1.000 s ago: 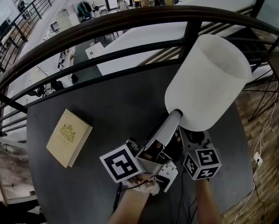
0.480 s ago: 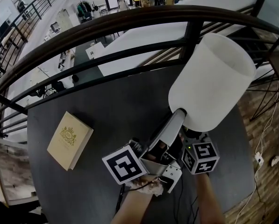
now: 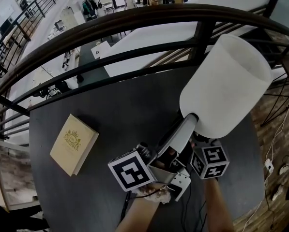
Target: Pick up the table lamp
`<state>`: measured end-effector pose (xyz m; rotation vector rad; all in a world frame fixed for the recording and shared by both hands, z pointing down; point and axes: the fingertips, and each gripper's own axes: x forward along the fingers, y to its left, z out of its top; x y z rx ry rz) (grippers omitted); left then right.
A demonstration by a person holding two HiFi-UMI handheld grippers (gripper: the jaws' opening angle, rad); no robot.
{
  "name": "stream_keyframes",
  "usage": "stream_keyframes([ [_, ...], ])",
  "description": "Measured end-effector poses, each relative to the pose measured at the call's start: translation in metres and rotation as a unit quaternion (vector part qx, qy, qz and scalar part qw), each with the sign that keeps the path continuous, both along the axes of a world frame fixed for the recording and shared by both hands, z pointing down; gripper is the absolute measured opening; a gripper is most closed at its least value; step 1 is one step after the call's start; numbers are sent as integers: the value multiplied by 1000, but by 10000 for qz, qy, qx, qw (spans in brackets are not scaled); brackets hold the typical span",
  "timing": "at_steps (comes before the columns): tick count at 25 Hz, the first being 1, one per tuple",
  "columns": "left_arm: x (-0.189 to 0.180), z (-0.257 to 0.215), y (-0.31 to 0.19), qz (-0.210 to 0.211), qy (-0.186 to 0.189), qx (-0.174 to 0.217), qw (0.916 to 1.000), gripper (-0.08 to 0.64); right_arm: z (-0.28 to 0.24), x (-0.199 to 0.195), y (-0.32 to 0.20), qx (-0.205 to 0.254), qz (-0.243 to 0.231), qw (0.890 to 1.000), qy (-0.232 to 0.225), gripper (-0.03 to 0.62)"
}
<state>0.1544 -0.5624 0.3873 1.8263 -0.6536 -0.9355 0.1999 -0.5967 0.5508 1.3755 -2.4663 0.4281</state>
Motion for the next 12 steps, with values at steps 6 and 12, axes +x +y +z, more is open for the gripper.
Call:
stream_keyframes([
  [6, -2, 0, -1, -13, 28, 1, 10000, 169, 0, -2, -1, 91, 10, 9999, 94, 156],
  [12, 4, -1, 2, 2, 95, -20, 10000, 167, -4, 2, -1, 91, -34, 9999, 119, 160],
])
